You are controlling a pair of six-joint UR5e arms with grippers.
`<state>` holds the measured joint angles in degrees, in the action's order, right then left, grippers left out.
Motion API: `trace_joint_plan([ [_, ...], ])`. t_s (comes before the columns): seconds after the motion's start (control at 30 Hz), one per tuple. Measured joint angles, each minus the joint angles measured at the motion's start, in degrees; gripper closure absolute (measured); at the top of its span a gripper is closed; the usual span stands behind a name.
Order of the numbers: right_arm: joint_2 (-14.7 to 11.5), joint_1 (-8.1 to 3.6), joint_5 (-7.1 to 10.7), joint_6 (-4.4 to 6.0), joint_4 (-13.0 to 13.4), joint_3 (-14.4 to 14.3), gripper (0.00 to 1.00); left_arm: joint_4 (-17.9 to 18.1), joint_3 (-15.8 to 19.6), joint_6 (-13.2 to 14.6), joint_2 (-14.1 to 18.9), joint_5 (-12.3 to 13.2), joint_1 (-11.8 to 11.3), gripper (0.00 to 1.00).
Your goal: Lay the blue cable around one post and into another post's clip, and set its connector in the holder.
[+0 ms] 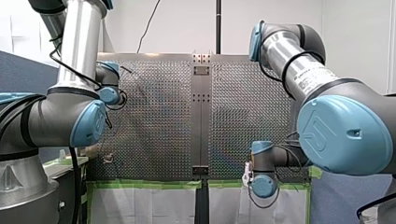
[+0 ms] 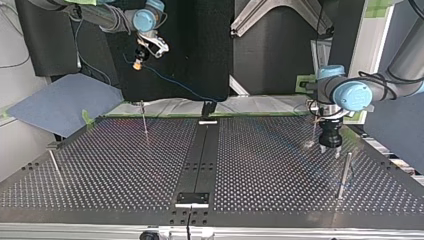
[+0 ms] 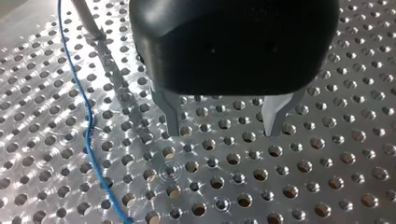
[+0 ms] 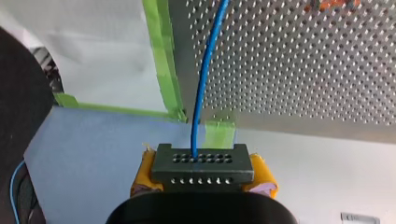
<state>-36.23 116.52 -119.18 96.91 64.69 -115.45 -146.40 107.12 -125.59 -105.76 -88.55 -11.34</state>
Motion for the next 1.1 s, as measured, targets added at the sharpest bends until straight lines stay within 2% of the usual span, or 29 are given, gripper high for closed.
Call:
trace_joint_plan([
  [0.2,0.04,-2.80,1.69,-0.87,2.97,-2.98,1.00,-0.02,0.00,0.00,-0.01,0.04,-0.13,0.13],
  [0.33,0.05,-4.71,3.50,-0.76,4.89,-4.90,1.00,-0.03,0.00,0.00,0.00,0.06,-0.14,0.13],
  [0.43,0.05,-6.27,5.04,-0.20,6.18,-5.80,1.00,-0.04,0.00,0.00,-0.01,0.08,-0.15,0.13],
  [0.63,0.05,-9.33,8.09,0.62,7.61,-4.38,1.00,-0.09,0.00,0.00,0.00,0.09,-0.15,0.13],
  [0.87,0.06,-12.66,11.43,0.23,10.43,-1.39,1.00,-0.10,-0.01,0.00,-0.01,0.11,-0.15,0.13],
  [1.1,0.76,-15.86,14.64,0.53,12.97,0.29,1.00,-0.03,-0.01,0.00,-0.01,0.09,-0.17,0.13],
])
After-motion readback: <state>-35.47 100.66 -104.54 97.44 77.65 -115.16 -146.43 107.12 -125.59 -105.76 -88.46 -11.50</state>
